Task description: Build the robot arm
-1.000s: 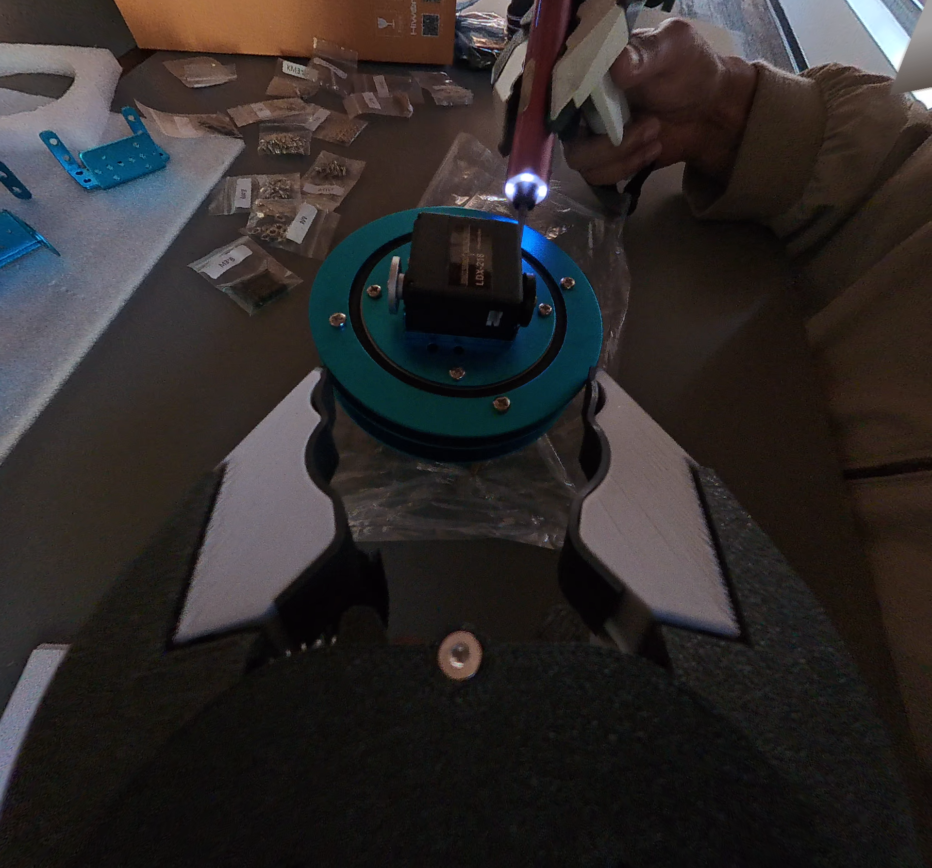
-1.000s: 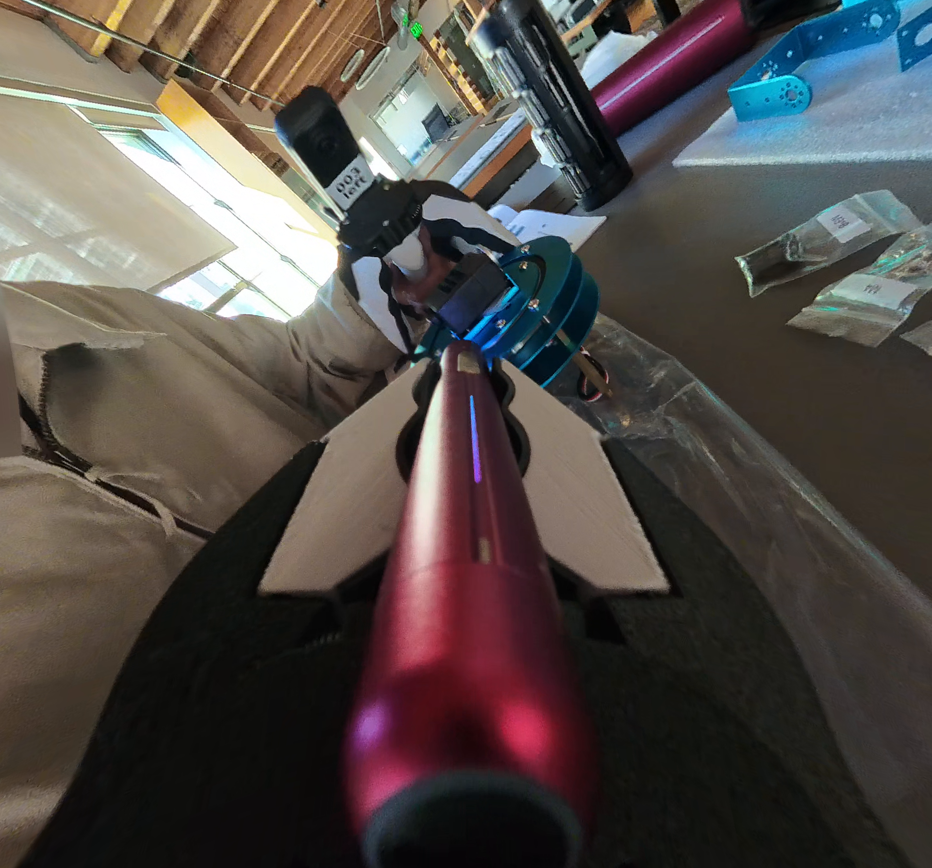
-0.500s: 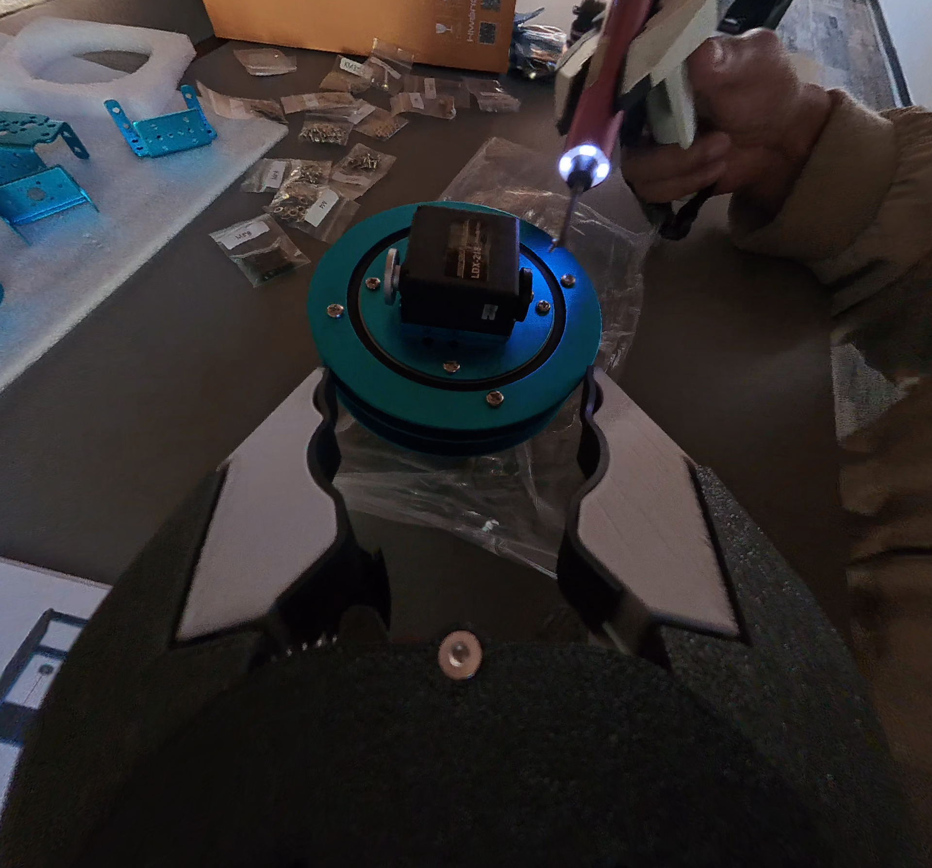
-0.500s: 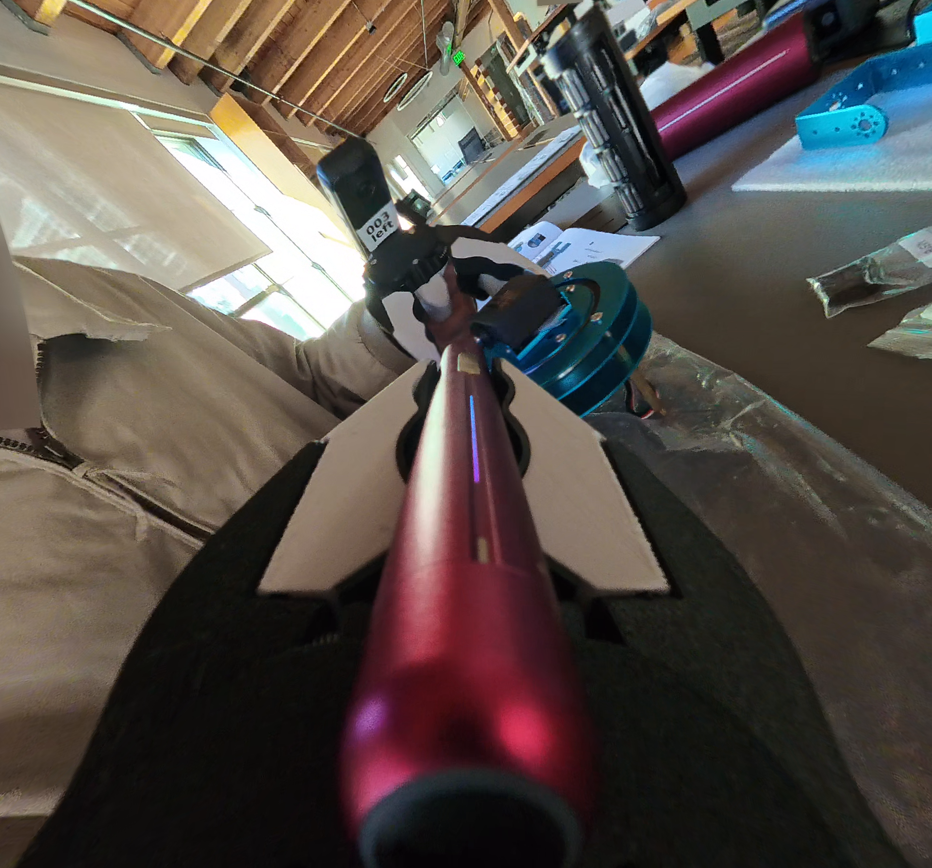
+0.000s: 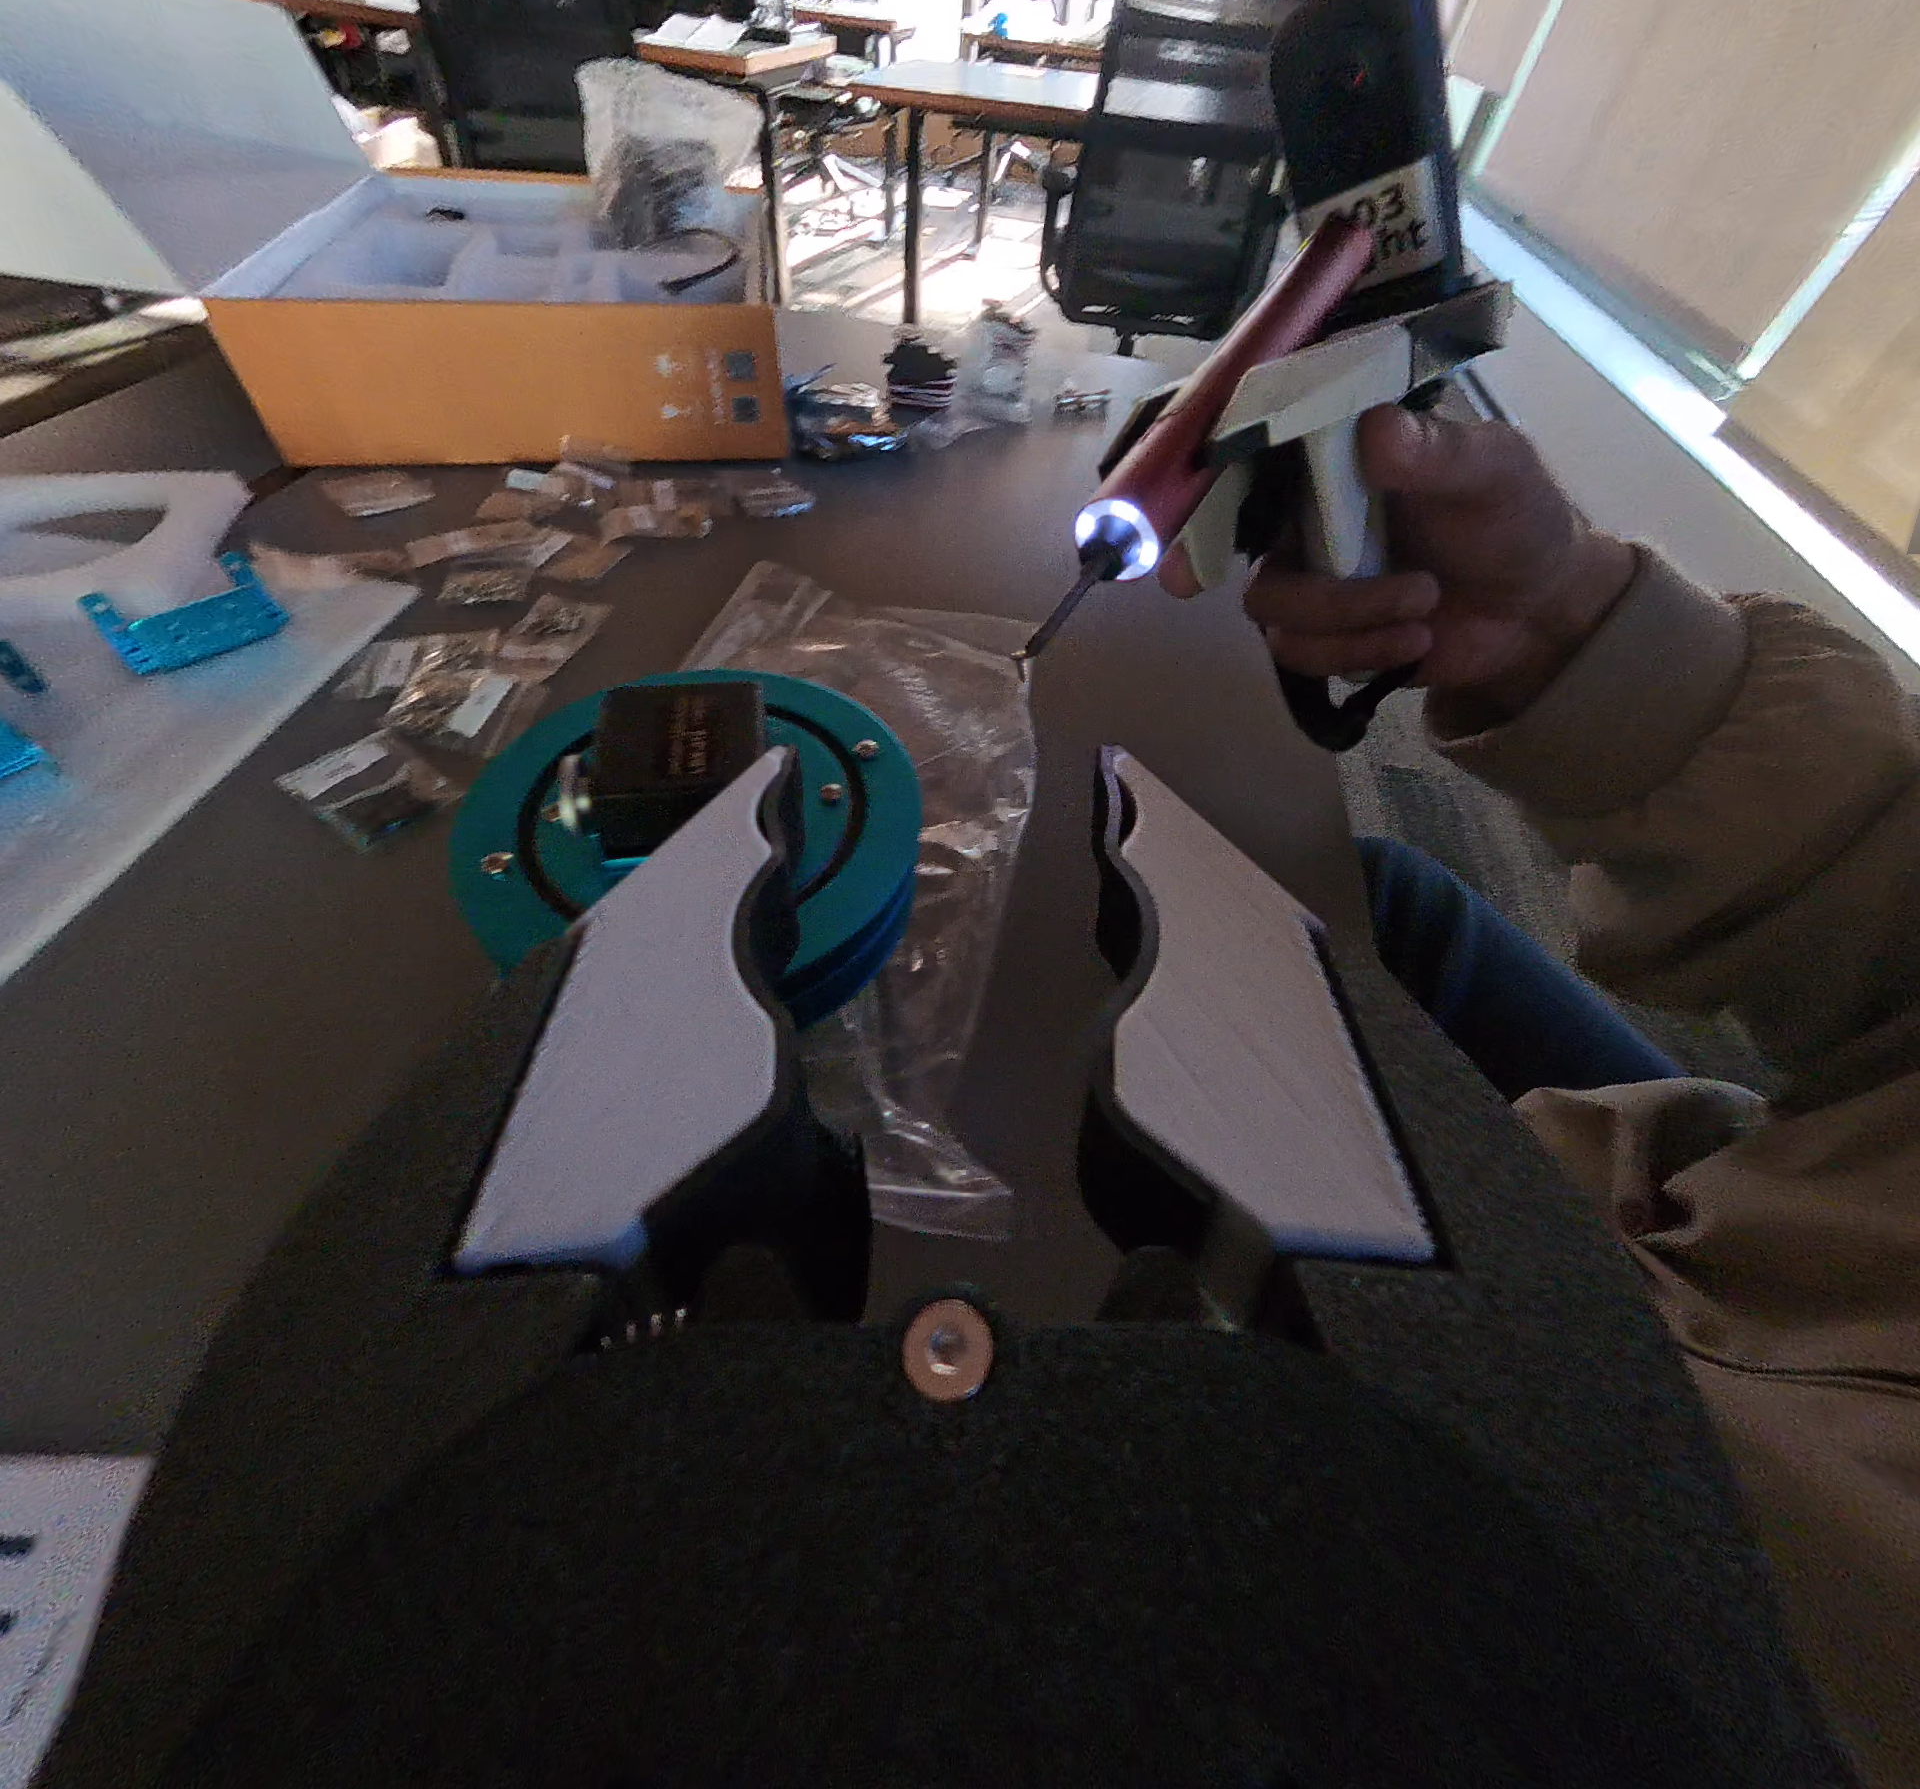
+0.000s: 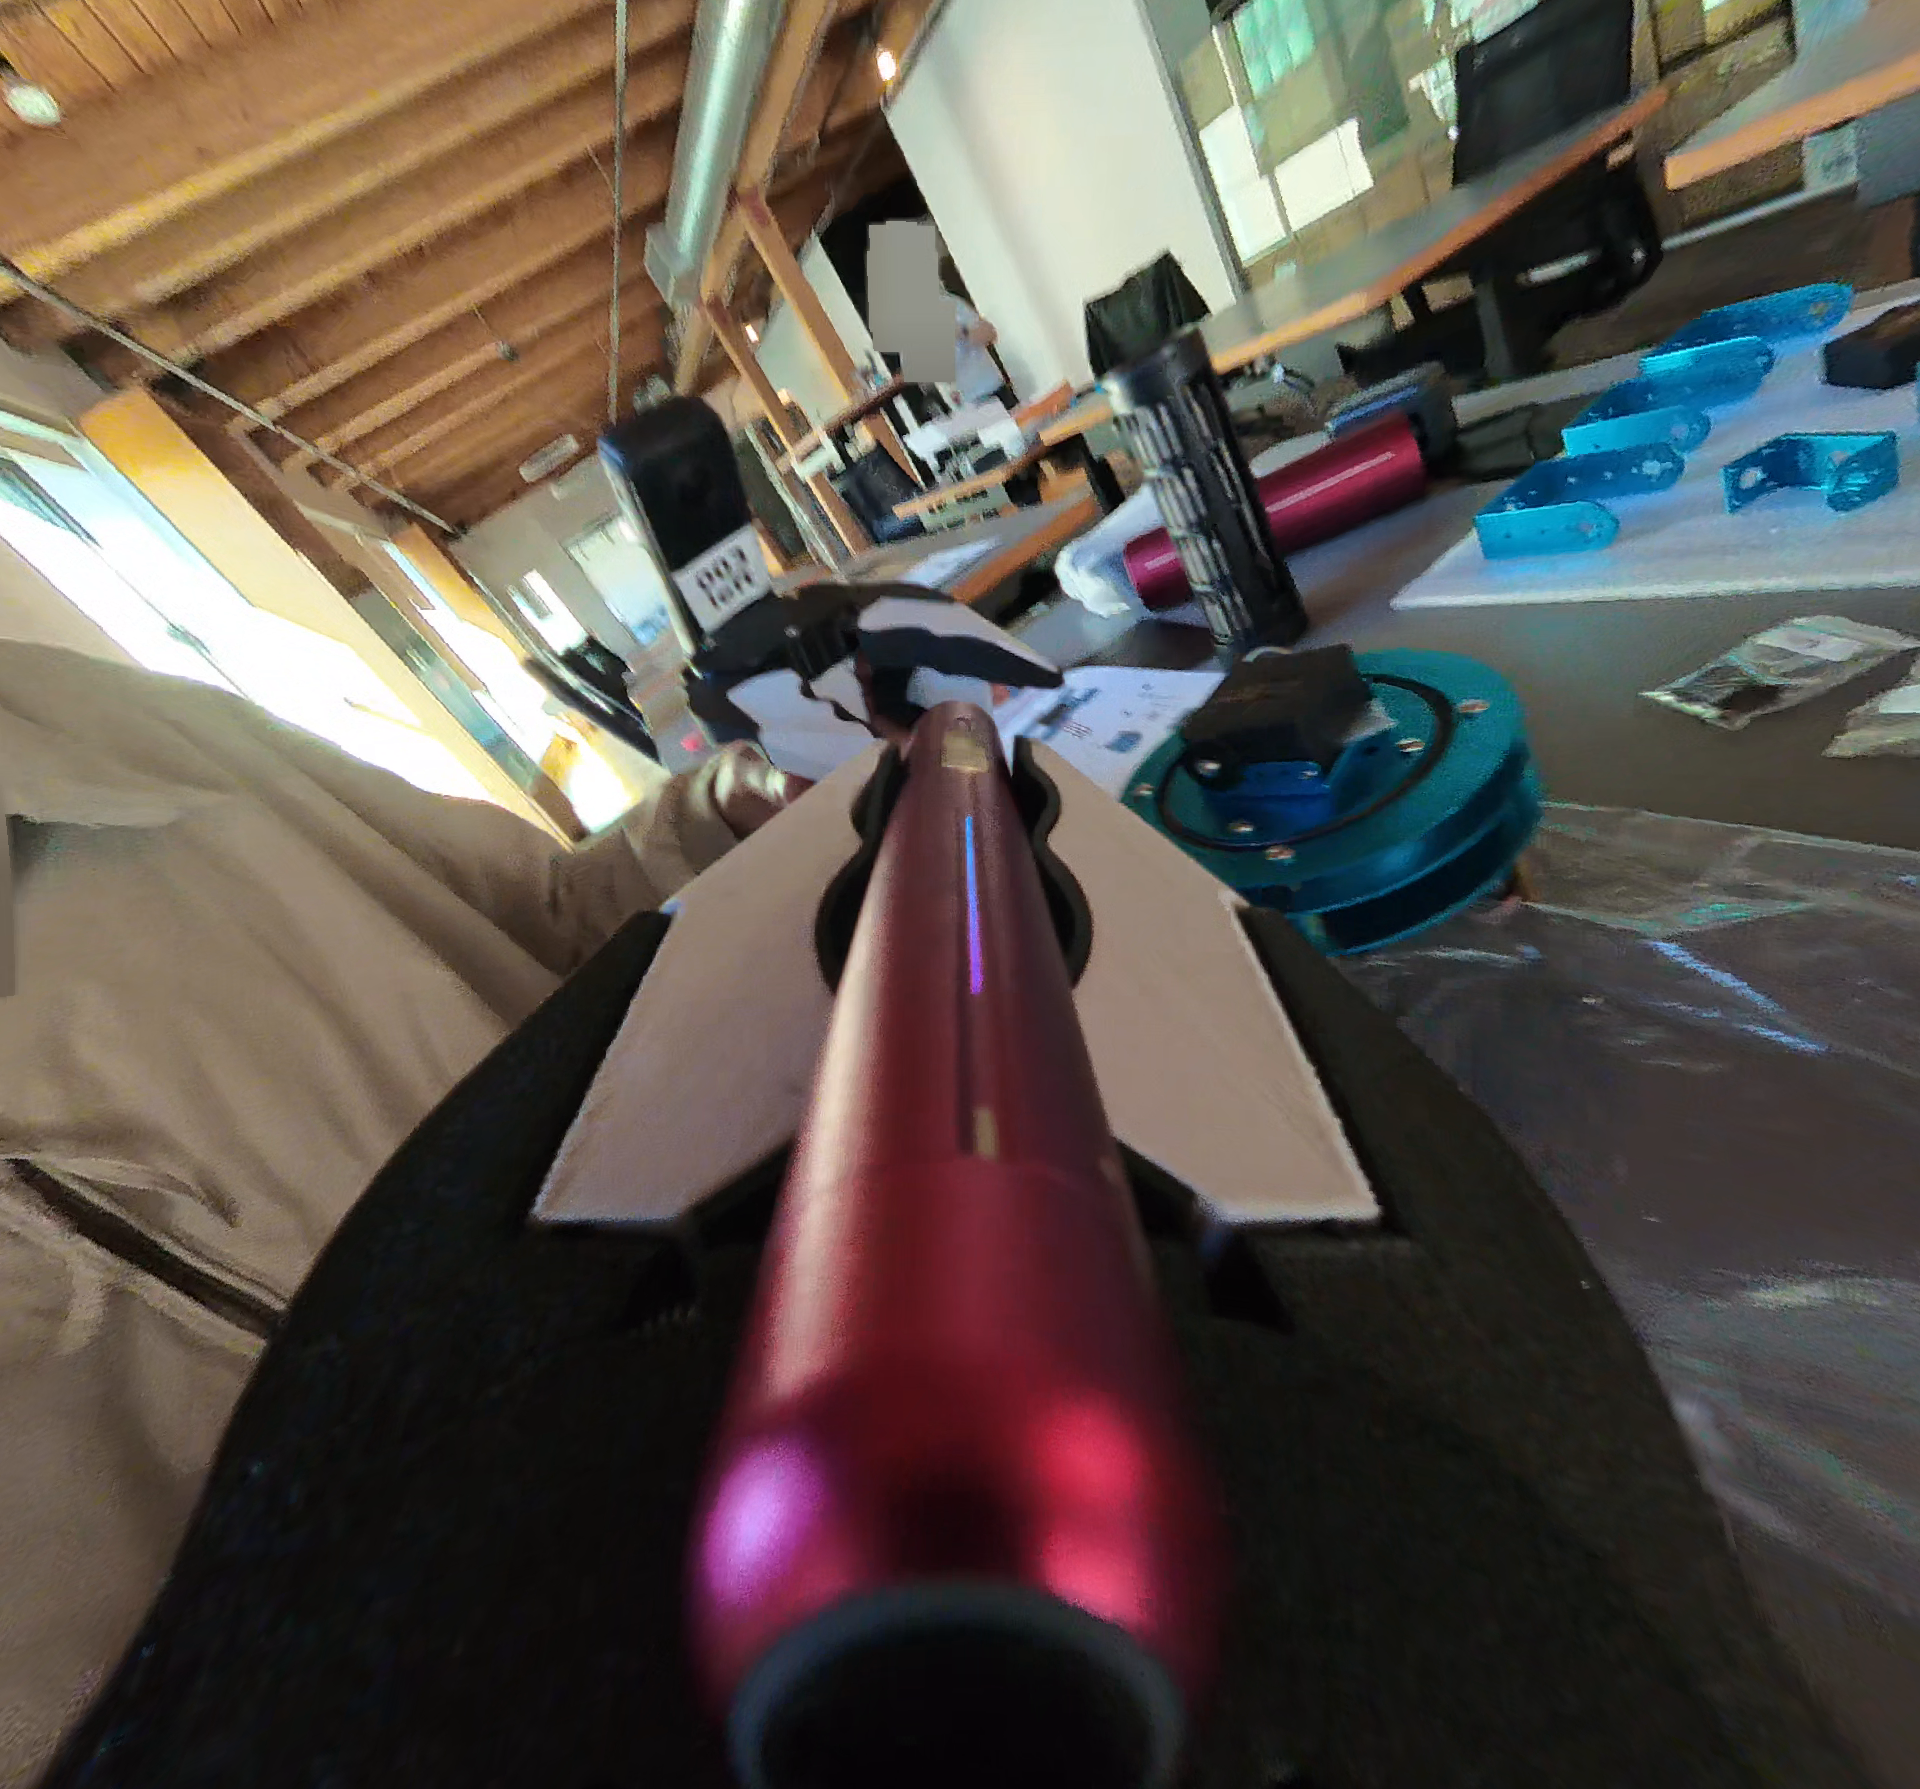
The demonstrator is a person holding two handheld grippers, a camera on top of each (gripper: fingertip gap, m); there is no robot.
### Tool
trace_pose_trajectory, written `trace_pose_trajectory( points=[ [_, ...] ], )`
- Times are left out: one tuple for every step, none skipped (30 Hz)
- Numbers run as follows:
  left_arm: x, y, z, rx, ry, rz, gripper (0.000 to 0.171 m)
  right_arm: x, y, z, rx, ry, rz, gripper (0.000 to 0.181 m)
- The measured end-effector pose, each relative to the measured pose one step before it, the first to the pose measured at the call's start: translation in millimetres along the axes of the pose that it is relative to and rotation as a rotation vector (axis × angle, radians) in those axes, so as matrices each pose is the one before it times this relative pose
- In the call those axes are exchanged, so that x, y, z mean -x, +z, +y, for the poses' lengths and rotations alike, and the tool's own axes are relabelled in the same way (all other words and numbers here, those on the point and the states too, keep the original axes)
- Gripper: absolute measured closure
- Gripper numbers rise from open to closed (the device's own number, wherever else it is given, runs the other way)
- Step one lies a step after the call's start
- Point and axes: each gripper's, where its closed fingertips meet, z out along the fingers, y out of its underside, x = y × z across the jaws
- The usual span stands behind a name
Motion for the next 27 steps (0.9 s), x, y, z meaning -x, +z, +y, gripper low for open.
trace_pose_trajectory(
  points=[
    [-9.00,0.25,0.62,-0.00972,0.0110,0.0330,0.120,8.01,0.12,1.58,-0.0297,0.0214,-0.0188,0.162],
    [-9.51,0.93,2.03,0.00000,0.0120,0.0398,0.122,6.72,0.43,1.92,-0.0244,0.0088,-0.0120,0.161],
    [-7.34,1.58,1.66,-0.00031,0.0083,0.0281,0.125,5.35,0.88,3.20,-0.0130,0.0010,-0.0044,0.161],
    [-4.34,1.63,0.86,-0.00435,0.0038,0.0115,0.126,4.66,1.07,4.36,0.0003,0.0023,-0.0041,0.161],
    [-3.98,1.51,0.57,-0.00322,0.0016,0.0123,0.130,3.41,1.08,3.62,0.0008,0.0018,-0.0009,0.161],
    [-3.34,0.74,-0.26,-0.00535,0.0010,0.0091,0.134,1.48,0.51,2.23,-0.0043,-0.0021,0.0092,0.161],
    [-2.02,-0.07,-1.03,-0.00870,0.0014,0.0005,0.138,0.37,0.03,1.82,-0.0024,-0.0038,0.0122,0.161],
    [-1.87,-0.59,-0.82,-0.00462,0.0055,0.0004,0.140,0.45,-0.24,1.84,0.0010,-0.0011,0.0079,0.161],
    [-0.40,-0.62,0.38,0.00422,0.0119,-0.0064,0.143,0.70,-0.55,0.86,-0.0035,-0.0002,0.0037,0.161],
    [1.91,-0.68,0.64,0.00672,0.0154,-0.0192,0.144,0.56,-0.88,0.29,-0.0042,-0.0007,0.0025,0.161],
    [2.31,-1.14,-0.40,-0.00193,0.0121,-0.0194,0.146,0.49,-0.95,0.70,0.0007,0.0002,0.0011,0.161],
    [0.48,-1.25,-1.64,-0.01023,0.0031,-0.0053,0.149,-0.43,-0.75,0.55,0.0012,-0.0011,0.0055,0.161],
    [-0.78,-0.90,-1.64,-0.00950,-0.0039,0.0049,0.152,-0.58,-0.68,0.10,-0.0009,-0.0030,0.0066,0.161],
    [-0.34,-0.22,-0.75,-0.00458,-0.0043,0.0029,0.155,-0.04,-0.53,-0.09,-0.0021,-0.0008,0.0009,0.161],
    [-0.08,0.29,0.05,-0.00002,-0.0004,0.0001,0.156,0.85,-0.40,-0.24,-0.0034,0.0018,-0.0054,0.161],
    [-0.58,0.22,0.19,0.00006,0.0031,0.0014,0.158,0.51,-0.26,-0.04,-0.0002,0.0024,-0.0034,0.161],
    [-1.35,0.17,-0.50,-0.00389,0.0049,0.0045,0.161,-0.60,0.04,0.69,0.0033,-0.0012,0.0045,0.161],
    [-1.21,-0.03,-0.97,-0.00626,0.0069,0.0018,0.165,-1.00,0.14,1.27,0.0078,-0.0028,0.0064,0.161],
    [-0.19,0.14,-0.40,-0.00226,0.0098,-0.0035,0.169,-0.47,0.19,1.04,0.0047,-0.0010,0.0021,0.161],
    [0.01,0.38,1.04,0.00550,0.0121,-0.0035,0.170,0.02,-0.32,-0.45,-0.0041,0.0012,-0.0011,0.161],
    [0.44,0.48,1.48,0.00852,0.0138,-0.0050,0.171,-0.29,-0.44,0.08,-0.0004,0.0014,-0.0002,0.161],
    [0.95,0.20,1.25,0.00661,0.0172,-0.0092,0.171,-0.66,-0.30,0.48,0.0030,0.0005,0.0031,0.161],
    [0.47,0.07,1.11,0.00586,0.0223,-0.0077,0.171,-1.12,-0.35,0.51,0.0032,-0.0048,0.0093,0.161],
    [-0.02,0.00,1.33,0.00825,0.0268,-0.0057,0.171,-1.20,-0.34,0.69,0.0056,-0.0065,0.0110,0.161],
    [0.69,-0.07,1.26,0.00796,0.0306,-0.0119,0.171,-1.12,-0.28,1.32,0.0108,-0.0046,0.0097,0.161],
    [1.06,-0.01,1.42,0.00721,0.0325,-0.0150,0.171,-0.92,-0.36,0.83,0.0085,-0.0080,0.0106,0.161],
    [0.21,0.24,1.68,0.00861,0.0292,-0.0094,0.171,-0.81,-0.53,0.27,0.0054,-0.0070,0.0093,0.161]
  ],
)
